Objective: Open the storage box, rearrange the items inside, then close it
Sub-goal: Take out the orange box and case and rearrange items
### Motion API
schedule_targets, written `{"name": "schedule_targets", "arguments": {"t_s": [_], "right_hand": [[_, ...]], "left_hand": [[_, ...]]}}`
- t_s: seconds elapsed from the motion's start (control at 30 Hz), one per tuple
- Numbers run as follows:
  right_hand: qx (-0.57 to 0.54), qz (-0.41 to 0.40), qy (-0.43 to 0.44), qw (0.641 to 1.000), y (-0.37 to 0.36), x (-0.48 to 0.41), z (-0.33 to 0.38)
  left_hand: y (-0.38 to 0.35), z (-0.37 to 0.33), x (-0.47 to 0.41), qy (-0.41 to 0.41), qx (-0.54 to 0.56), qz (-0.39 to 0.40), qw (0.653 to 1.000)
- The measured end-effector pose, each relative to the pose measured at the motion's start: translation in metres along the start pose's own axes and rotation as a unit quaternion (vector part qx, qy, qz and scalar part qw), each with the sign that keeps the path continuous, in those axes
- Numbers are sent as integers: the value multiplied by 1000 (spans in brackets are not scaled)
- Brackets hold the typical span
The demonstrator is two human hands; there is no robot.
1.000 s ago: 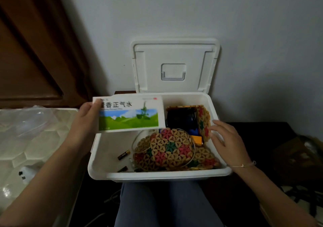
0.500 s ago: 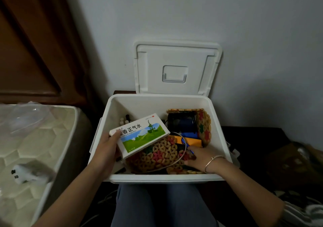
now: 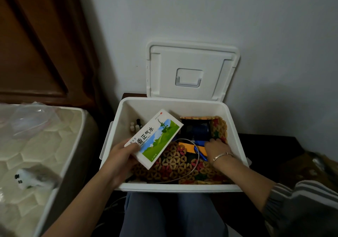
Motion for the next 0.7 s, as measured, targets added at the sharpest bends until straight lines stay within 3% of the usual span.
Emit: {"name": "schedule_targets", "arguments": {"t_s": [0.23,0.5,0.6,0.7], "right_hand": [[50,-130,43,989,40,43,5],[-139,-217,-7,966,62,98,-24],[-274,-250,-7,929,62,106,-33],[-419,-284,-24,862,63,109,-39]], "left_hand": [[5,6,-5,32,38,5,999],[4,11,-7,53,69,18,996],[2,11,-3,57,53,22,997],[-7,8,2,65,35,56,996]]}}
Point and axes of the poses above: each hand's wrist, its own x-axis away from the middle knuckle, its own y-axis out of the back of the hand, z = x × y, the point moved 7 cm from there along -x, towards the middle knuckle, and after that the axes turned 14 degrees about y, right-handed, at the moved point
